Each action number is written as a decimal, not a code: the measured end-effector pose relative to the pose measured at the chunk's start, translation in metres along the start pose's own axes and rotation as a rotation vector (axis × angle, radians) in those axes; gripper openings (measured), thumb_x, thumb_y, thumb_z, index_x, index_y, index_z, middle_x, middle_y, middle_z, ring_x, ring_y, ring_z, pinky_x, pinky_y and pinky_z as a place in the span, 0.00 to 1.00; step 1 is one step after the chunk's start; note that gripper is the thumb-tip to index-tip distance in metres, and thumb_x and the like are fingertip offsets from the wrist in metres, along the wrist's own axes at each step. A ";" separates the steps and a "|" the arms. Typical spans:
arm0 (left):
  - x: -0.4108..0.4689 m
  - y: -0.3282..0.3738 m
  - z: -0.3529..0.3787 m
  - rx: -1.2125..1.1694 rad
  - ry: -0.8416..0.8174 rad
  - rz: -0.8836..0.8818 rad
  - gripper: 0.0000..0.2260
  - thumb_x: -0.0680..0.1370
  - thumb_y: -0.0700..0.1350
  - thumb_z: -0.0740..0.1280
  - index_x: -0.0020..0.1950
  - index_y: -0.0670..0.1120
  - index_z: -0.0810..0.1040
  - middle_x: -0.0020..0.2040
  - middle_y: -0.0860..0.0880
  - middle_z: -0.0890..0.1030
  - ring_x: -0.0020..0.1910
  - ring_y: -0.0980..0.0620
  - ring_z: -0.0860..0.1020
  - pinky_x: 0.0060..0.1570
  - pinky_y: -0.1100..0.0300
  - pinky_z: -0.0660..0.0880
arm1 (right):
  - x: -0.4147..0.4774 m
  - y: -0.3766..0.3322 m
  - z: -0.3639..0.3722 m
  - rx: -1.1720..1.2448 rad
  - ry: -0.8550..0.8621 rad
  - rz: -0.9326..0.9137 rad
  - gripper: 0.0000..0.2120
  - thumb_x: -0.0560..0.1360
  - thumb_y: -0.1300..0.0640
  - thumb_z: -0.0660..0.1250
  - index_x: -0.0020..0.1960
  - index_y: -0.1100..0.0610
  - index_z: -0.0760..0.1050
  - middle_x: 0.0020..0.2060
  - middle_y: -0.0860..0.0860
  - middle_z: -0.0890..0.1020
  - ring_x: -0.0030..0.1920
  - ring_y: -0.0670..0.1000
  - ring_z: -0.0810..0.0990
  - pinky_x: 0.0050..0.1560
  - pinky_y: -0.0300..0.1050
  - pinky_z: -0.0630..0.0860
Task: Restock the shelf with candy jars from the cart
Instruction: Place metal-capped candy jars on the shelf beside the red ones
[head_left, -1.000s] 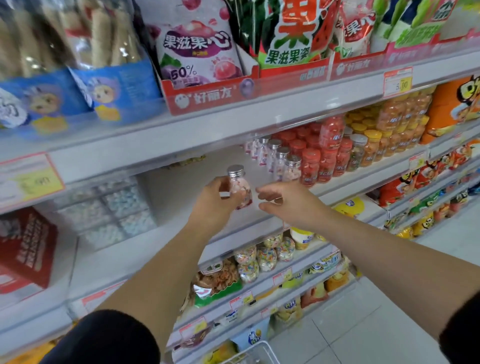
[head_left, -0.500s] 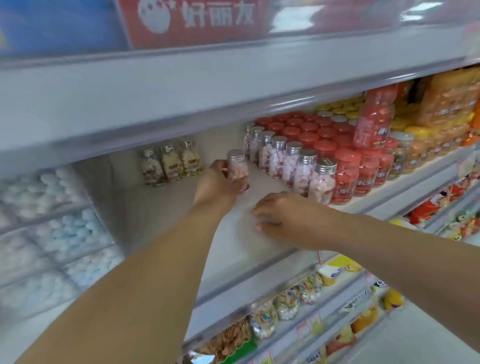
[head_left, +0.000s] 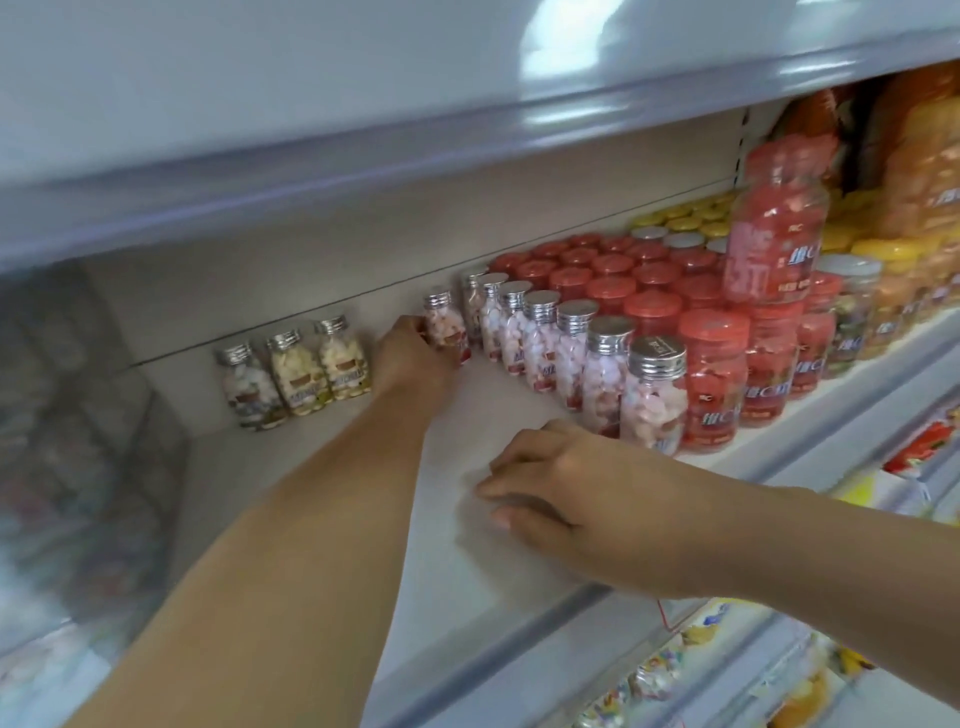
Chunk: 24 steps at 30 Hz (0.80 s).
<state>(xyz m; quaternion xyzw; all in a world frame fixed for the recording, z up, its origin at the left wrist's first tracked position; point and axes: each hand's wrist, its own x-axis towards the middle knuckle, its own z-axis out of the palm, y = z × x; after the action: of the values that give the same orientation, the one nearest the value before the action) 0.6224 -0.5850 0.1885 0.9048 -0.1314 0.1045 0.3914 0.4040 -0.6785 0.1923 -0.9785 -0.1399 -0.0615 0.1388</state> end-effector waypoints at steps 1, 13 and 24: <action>0.003 0.000 0.002 0.020 0.004 -0.001 0.18 0.75 0.48 0.73 0.64 0.45 0.77 0.56 0.46 0.83 0.56 0.45 0.80 0.49 0.59 0.75 | 0.000 0.000 0.000 0.000 0.001 -0.003 0.17 0.82 0.46 0.54 0.64 0.49 0.76 0.62 0.46 0.74 0.61 0.48 0.69 0.62 0.43 0.66; 0.018 0.000 0.011 0.008 0.048 -0.040 0.20 0.76 0.46 0.73 0.66 0.44 0.73 0.59 0.44 0.81 0.57 0.43 0.79 0.52 0.54 0.76 | -0.001 0.000 0.003 0.021 0.034 -0.024 0.18 0.82 0.45 0.56 0.68 0.48 0.75 0.62 0.48 0.74 0.62 0.50 0.68 0.62 0.52 0.71; -0.012 0.015 -0.012 -0.020 -0.053 -0.089 0.25 0.77 0.45 0.72 0.71 0.44 0.68 0.61 0.44 0.79 0.57 0.43 0.79 0.53 0.53 0.78 | 0.001 0.001 0.007 0.027 0.021 -0.004 0.19 0.83 0.45 0.54 0.66 0.49 0.76 0.64 0.46 0.74 0.63 0.49 0.70 0.64 0.51 0.70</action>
<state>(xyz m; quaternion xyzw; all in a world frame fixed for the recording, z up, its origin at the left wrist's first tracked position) 0.6053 -0.5843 0.2035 0.9082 -0.1022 0.0618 0.4010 0.4054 -0.6775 0.1853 -0.9756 -0.1410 -0.0702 0.1531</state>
